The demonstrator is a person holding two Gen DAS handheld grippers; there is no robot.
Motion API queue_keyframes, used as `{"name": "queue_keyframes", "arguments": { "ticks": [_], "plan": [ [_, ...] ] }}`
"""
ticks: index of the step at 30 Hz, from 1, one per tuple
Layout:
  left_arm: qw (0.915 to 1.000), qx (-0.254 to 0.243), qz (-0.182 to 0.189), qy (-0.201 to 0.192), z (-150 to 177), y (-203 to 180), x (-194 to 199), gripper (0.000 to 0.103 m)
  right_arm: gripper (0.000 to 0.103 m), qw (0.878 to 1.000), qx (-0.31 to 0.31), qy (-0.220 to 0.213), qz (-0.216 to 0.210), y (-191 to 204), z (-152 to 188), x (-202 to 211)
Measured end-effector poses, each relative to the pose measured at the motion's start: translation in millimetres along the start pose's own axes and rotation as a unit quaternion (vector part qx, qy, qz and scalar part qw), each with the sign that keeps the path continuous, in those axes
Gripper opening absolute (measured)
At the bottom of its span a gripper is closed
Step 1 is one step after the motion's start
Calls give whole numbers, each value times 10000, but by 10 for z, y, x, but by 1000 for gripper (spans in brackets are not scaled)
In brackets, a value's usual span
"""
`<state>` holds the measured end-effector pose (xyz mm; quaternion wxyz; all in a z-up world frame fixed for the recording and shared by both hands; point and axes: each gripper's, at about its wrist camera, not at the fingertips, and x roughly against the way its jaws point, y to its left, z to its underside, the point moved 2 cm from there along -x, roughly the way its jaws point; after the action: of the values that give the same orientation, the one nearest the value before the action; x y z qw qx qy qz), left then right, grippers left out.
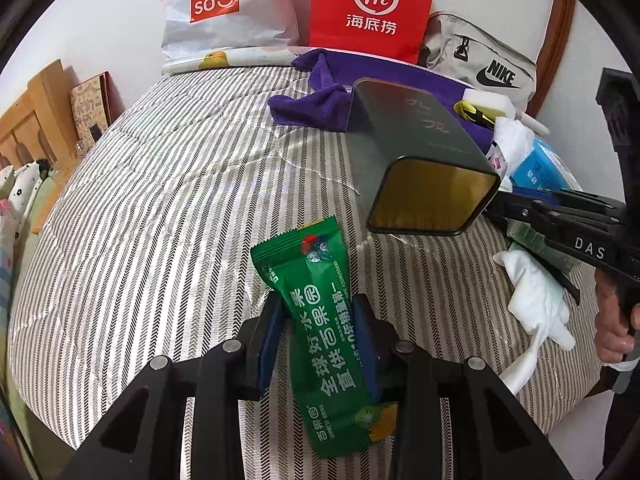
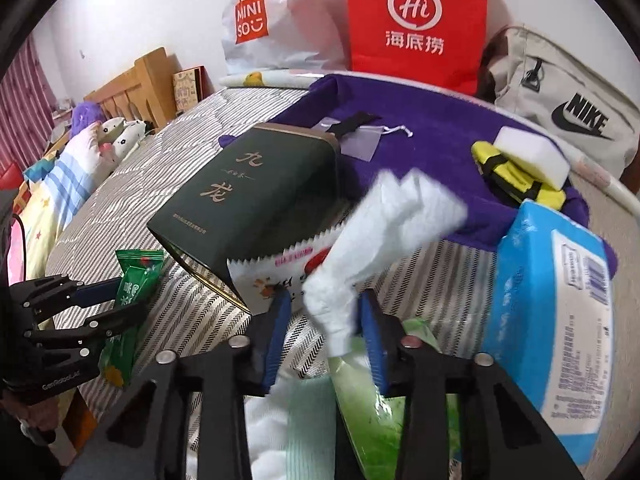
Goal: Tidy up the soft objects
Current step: 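Lift the green packet with the left tool while the right tool grasps the white tissue, then carry the packet with the left tool and tissue with the right tool to the towel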
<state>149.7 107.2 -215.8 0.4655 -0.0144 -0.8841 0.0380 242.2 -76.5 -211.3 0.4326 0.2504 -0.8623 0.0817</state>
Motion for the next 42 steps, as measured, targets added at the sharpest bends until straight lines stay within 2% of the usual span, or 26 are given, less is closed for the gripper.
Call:
{"name": "queue_keyframes", "arguments": {
  "ticks": [4, 10, 12, 18, 23, 29, 30, 35, 39, 42],
  "plan": [
    [9999, -57, -80, -36, 8, -21, -2, 34, 22, 9999, -20, -104, -101, 9, 17, 80],
    [10000, 7, -55, 13, 6, -34, -4, 36, 22, 9992, -54, -384, -102, 14, 93, 422],
    [10000, 34, -20, 59, 12, -46, 1, 40, 22, 9989, -82, -463, -81, -10, 155, 554],
    [9998, -26, -168, 137, 58, -101, 19, 46, 22, 9980, -155, -608, 102, -151, 454, 897],
    [9992, -173, -347, 140, 85, -192, 6, 58, 22, 9977, -211, -597, 260, -322, 775, 1089],
    [9988, -78, -478, 103, 88, -213, 9, 60, 22, 9972, -485, -434, 375, -503, 1197, 1122],
    [9987, -90, -488, 101, 87, -217, 10, 59, 22, 9969, -561, -403, 366, -541, 1270, 1111],
    [9979, -302, -571, 6, 105, -351, 38, 35, 22, 9960, -683, -237, 527, -662, 1512, 1031],
    [9956, -523, -772, -4, 104, -465, 51, 28, 22, 9963, -629, -192, 561, -675, 1585, 1001],
    [9960, -560, -697, 84, 111, -501, 72, 26, 22, 9963, -660, -191, 509, -674, 1612, 996]
  ]
}}
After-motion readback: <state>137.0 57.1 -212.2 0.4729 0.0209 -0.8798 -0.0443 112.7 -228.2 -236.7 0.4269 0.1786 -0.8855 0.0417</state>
